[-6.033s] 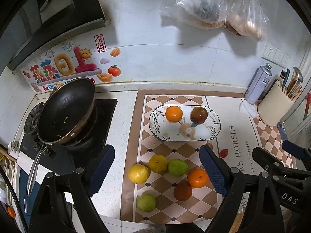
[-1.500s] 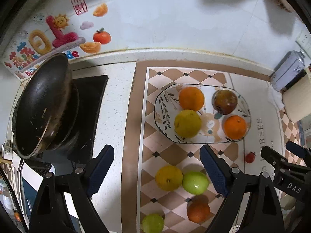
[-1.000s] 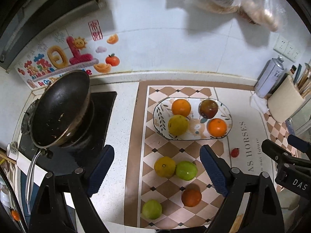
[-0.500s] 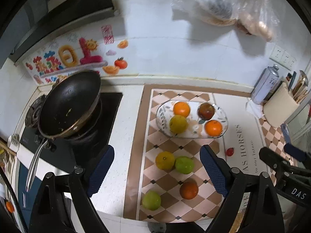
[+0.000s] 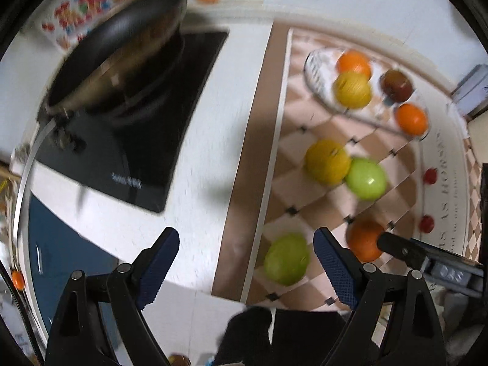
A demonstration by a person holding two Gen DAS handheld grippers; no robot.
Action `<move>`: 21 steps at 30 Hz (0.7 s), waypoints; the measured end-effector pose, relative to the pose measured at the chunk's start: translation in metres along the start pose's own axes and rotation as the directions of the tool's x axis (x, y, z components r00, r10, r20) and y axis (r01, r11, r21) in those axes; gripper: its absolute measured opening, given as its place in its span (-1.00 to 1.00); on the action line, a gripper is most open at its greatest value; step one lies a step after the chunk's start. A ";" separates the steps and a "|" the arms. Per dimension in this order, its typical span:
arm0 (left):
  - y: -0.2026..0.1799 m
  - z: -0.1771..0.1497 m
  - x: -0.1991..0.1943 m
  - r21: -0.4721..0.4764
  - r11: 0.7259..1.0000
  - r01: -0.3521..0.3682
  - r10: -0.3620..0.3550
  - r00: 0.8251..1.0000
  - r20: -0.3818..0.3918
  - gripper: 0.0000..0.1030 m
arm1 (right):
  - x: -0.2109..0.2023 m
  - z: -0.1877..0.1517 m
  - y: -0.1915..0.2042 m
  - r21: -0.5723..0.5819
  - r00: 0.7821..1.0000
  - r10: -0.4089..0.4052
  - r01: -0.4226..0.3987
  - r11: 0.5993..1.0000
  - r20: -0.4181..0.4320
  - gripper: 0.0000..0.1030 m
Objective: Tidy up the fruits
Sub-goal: 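Grasp a dark orange with the right tool while the left tool grasps a green apple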
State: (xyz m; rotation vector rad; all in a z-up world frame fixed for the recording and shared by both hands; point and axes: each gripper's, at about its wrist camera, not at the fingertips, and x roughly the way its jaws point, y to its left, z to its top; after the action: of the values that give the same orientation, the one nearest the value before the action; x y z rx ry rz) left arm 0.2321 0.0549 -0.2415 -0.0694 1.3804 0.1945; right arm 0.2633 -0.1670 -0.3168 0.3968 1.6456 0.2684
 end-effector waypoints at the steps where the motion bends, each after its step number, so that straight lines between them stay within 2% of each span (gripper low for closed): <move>1: 0.002 -0.002 0.008 -0.012 1.000 0.009 -0.009 1.000 -0.027 0.75 | 0.010 0.002 0.000 0.005 1.000 0.003 -0.003 1.000 -0.017 0.60; 3: 0.004 -0.005 0.021 -0.023 1.000 0.020 -0.021 0.997 -0.070 0.75 | 0.026 0.004 0.001 0.004 0.999 0.012 -0.012 1.000 -0.041 0.44; 4: 0.003 -0.006 0.025 -0.024 0.999 0.027 -0.029 0.996 -0.086 0.75 | 0.032 0.006 0.001 0.003 0.999 0.009 -0.009 1.000 -0.046 0.24; 5: 0.002 -0.007 0.031 -0.022 0.999 0.038 -0.041 0.993 -0.108 0.75 | 0.037 0.006 0.001 -0.002 0.998 -0.005 0.005 1.000 -0.055 0.12; 7: -0.004 -0.010 0.041 -0.009 0.998 0.059 -0.060 0.987 -0.148 0.75 | 0.038 0.004 0.001 -0.019 0.999 -0.017 0.016 1.000 -0.050 0.12; 10: -0.013 -0.012 0.052 0.027 0.997 0.069 -0.063 0.982 -0.180 0.75 | 0.030 0.000 -0.001 -0.059 0.996 -0.083 0.081 0.995 -0.029 0.12; 15: -0.038 -0.017 0.072 0.142 0.986 0.089 -0.059 0.977 -0.204 0.72 | 0.020 -0.007 -0.009 -0.086 0.989 -0.148 0.146 0.986 -0.016 0.12; 17: -0.046 -0.018 0.077 0.173 0.981 0.091 -0.052 0.975 -0.215 0.56 | 0.017 -0.006 -0.010 -0.086 0.987 -0.157 0.154 0.984 -0.019 0.12; 19: -0.053 -0.020 0.083 0.194 0.976 0.102 -0.056 0.971 -0.232 0.23 | 0.018 -0.004 -0.012 -0.081 0.987 -0.159 0.157 0.984 -0.023 0.12; 21: -0.059 -0.022 0.088 0.215 0.971 0.100 -0.045 0.968 -0.246 0.03 | 0.021 -0.004 -0.014 -0.071 0.987 -0.156 0.154 0.986 -0.031 0.12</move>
State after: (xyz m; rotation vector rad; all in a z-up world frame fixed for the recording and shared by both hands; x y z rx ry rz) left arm 0.2368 0.0015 -0.3357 0.0482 1.6300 -0.0357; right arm 0.2561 -0.1712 -0.3412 0.2116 1.6883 0.2158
